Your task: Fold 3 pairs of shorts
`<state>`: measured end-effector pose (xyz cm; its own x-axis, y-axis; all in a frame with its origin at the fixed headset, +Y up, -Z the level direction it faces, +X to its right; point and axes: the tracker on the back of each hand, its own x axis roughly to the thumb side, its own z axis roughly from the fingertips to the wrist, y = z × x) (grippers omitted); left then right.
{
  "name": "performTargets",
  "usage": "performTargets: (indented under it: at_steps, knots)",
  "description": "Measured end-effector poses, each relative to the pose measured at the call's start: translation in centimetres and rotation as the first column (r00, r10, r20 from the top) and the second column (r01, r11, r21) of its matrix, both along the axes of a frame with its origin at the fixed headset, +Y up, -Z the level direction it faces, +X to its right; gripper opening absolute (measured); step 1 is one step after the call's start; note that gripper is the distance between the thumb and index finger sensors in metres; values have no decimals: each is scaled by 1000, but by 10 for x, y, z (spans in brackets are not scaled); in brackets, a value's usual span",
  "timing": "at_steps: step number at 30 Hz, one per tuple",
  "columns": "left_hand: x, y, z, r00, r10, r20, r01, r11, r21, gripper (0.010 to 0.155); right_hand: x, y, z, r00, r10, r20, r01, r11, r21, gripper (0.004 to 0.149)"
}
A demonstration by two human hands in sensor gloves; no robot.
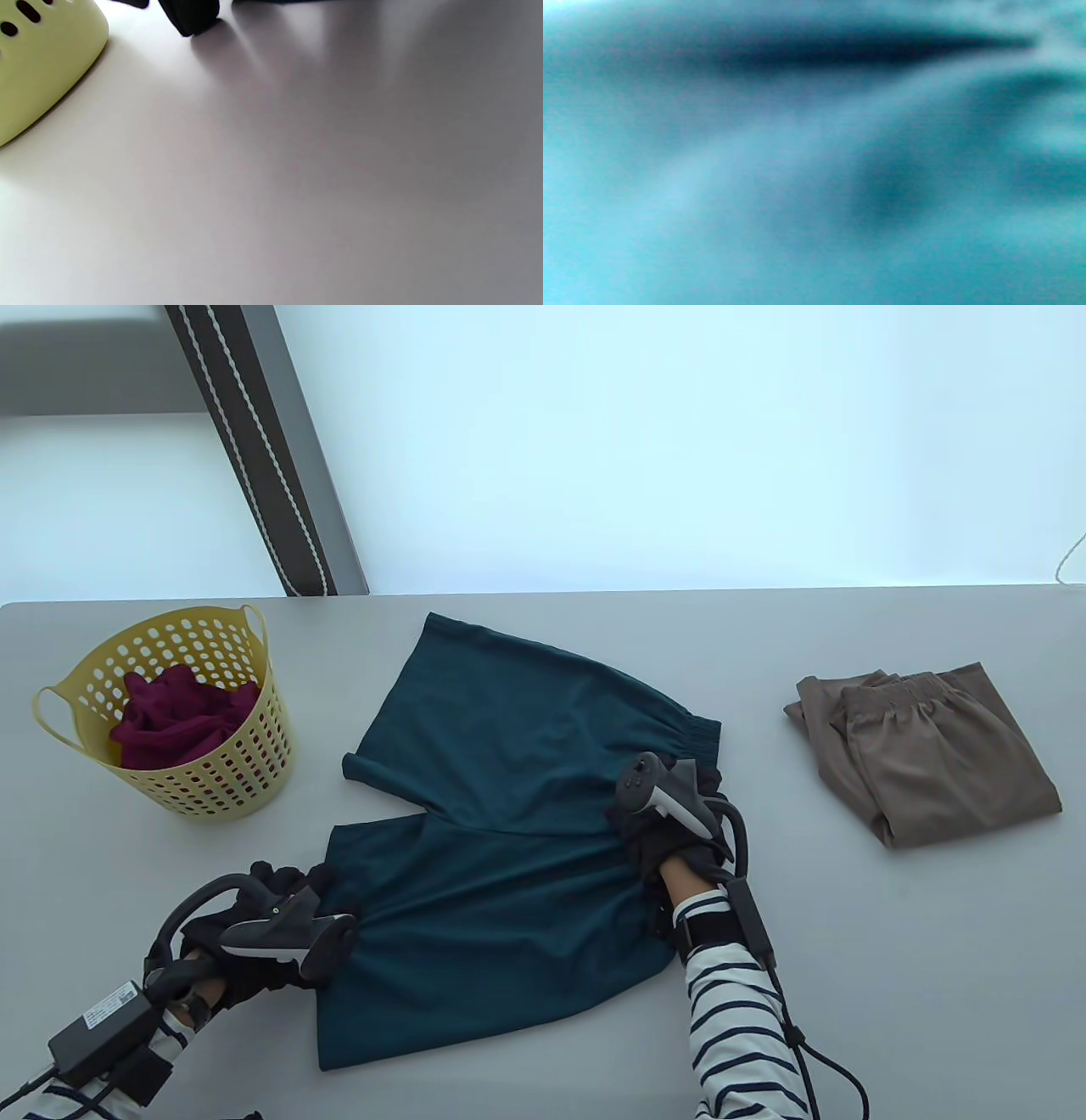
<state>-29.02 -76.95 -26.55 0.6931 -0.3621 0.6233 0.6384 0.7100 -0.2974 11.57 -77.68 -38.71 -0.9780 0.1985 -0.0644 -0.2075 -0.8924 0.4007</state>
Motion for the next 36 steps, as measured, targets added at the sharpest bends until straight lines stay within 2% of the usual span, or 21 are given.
performTargets:
  at_steps: [1,2,5,7,10,13,14,16,19,24,26,28,30,32,34,36]
  knots:
    - [-1,0,0,1000,3,1,-3,1000,-3,81,3,10,7,999,-24,-34,26,997,74,87]
    - [-1,0,0,1000,9,0,-9,1000,-5,81,6,18,14,997,-24,-79,32,995,100,88]
    - [-1,-1,-1,1000,17,-2,-17,1000,-9,80,9,36,45,974,23,-223,-4,997,83,87]
    - [-1,-1,-1,1000,17,2,-17,1000,-9,80,9,39,69,943,48,-329,-41,999,25,87]
    - [-1,-1,-1,1000,23,2,-23,1000,-11,81,9,33,105,892,69,-446,-120,989,-85,83]
    - [-1,0,-1,1000,24,0,-24,1000,-12,81,11,8,135,834,99,-543,-237,953,-190,77]
    - [-1,0,-1,1000,24,0,-24,1000,-12,81,11,5,144,803,196,-562,-306,946,-109,79]
    - [-1,-1,0,1000,24,0,-24,1000,-9,81,10,7,149,768,260,-586,-328,945,-10,78]
    - [-3,-2,1,1000,25,-3,-25,1000,-9,82,11,5,150,803,203,-560,-266,964,-32,77]
    - [-3,2,-2,998,63,-12,-63,997,-51,84,11,6,150,795,220,-565,-275,962,-11,76]
    - [-7,3,-5,972,205,-117,-221,965,-144,91,12,6,149,799,212,-562,-267,963,-16,76]
    - [-9,9,-6,949,247,-196,-283,941,-185,98,13,6,148,806,200,-558,-257,966,-25,76]
    - [-9,15,-5,946,251,-206,-280,952,-126,107,13,6,147,811,189,-554,-246,969,-30,76]
    - [-5,19,3,958,209,-197,-215,976,-11,112,15,7,146,818,172,-549,-230,972,-38,76]
    - [-1,17,10,966,200,-166,-209,977,-42,113,17,8,143,829,142,-542,-205,977,-57,75]
    - [3,4,19,948,202,-247,-237,964,-121,110,23,11,139,840,110,-531,-172,983,-70,74]
